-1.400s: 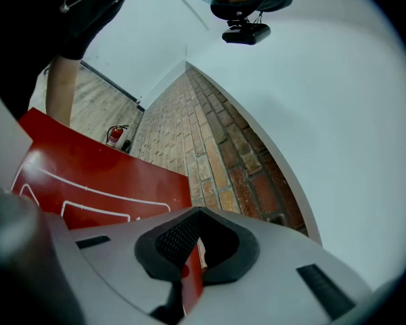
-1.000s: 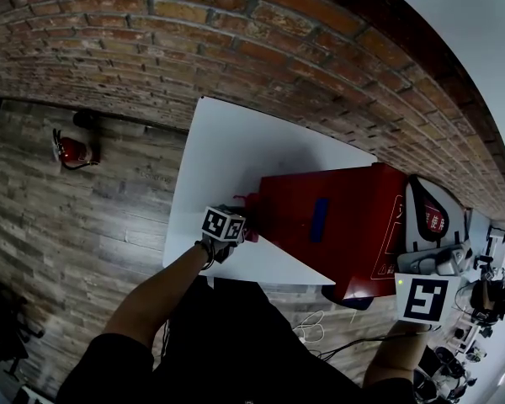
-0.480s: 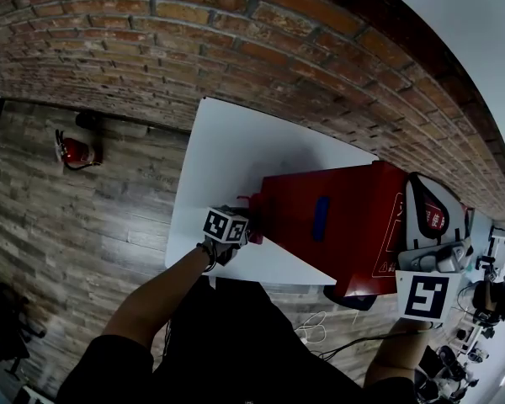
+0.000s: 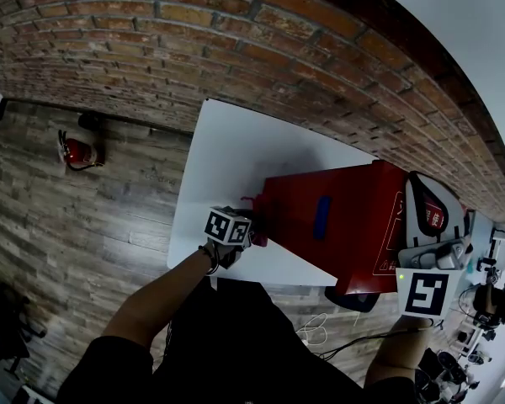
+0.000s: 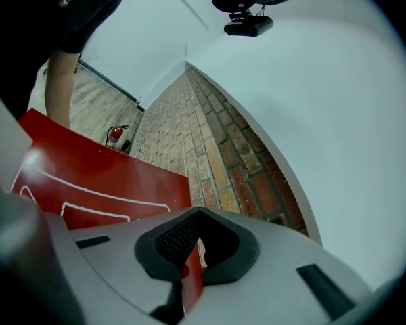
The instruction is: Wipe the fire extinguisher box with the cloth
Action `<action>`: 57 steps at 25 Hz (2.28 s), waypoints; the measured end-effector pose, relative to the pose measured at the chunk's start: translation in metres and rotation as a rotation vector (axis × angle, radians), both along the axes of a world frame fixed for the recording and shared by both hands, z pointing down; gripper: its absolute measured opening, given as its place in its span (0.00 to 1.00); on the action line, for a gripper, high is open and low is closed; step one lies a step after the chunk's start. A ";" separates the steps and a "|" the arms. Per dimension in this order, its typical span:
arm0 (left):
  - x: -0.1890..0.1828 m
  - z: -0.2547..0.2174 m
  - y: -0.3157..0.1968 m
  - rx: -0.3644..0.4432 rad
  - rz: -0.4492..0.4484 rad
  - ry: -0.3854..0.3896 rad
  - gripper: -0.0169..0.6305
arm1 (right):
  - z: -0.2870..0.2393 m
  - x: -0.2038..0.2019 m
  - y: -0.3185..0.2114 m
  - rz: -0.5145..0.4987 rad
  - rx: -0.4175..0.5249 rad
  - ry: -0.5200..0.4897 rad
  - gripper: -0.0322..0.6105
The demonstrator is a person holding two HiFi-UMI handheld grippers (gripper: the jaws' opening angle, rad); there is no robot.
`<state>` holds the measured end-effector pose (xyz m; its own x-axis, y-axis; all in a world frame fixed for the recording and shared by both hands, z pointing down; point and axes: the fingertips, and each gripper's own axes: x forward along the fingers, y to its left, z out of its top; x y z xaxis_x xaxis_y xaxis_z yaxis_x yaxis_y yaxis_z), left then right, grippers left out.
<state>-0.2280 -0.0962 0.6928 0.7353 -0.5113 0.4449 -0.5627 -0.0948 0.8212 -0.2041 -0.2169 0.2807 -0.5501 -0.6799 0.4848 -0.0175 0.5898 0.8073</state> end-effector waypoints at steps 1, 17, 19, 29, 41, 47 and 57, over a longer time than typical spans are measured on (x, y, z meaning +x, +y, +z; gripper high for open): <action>0.000 -0.002 0.000 0.001 -0.001 0.003 0.13 | 0.000 0.000 0.000 -0.001 0.001 -0.001 0.08; 0.000 -0.038 0.000 0.014 -0.030 0.094 0.13 | -0.001 -0.001 0.000 -0.002 0.002 0.003 0.08; 0.000 -0.044 0.000 0.014 -0.041 0.120 0.13 | -0.001 -0.002 0.001 -0.004 0.003 0.006 0.08; 0.000 -0.066 -0.001 0.025 -0.055 0.156 0.13 | -0.001 -0.002 0.001 -0.011 0.007 0.003 0.08; 0.000 -0.100 -0.003 0.046 -0.086 0.212 0.13 | 0.000 -0.002 0.001 -0.004 0.005 0.008 0.08; 0.000 -0.119 -0.004 0.063 -0.101 0.249 0.13 | -0.001 -0.003 0.001 -0.006 0.007 0.009 0.08; -0.001 -0.146 -0.006 0.093 -0.122 0.293 0.13 | -0.001 -0.004 0.001 -0.007 0.008 0.011 0.08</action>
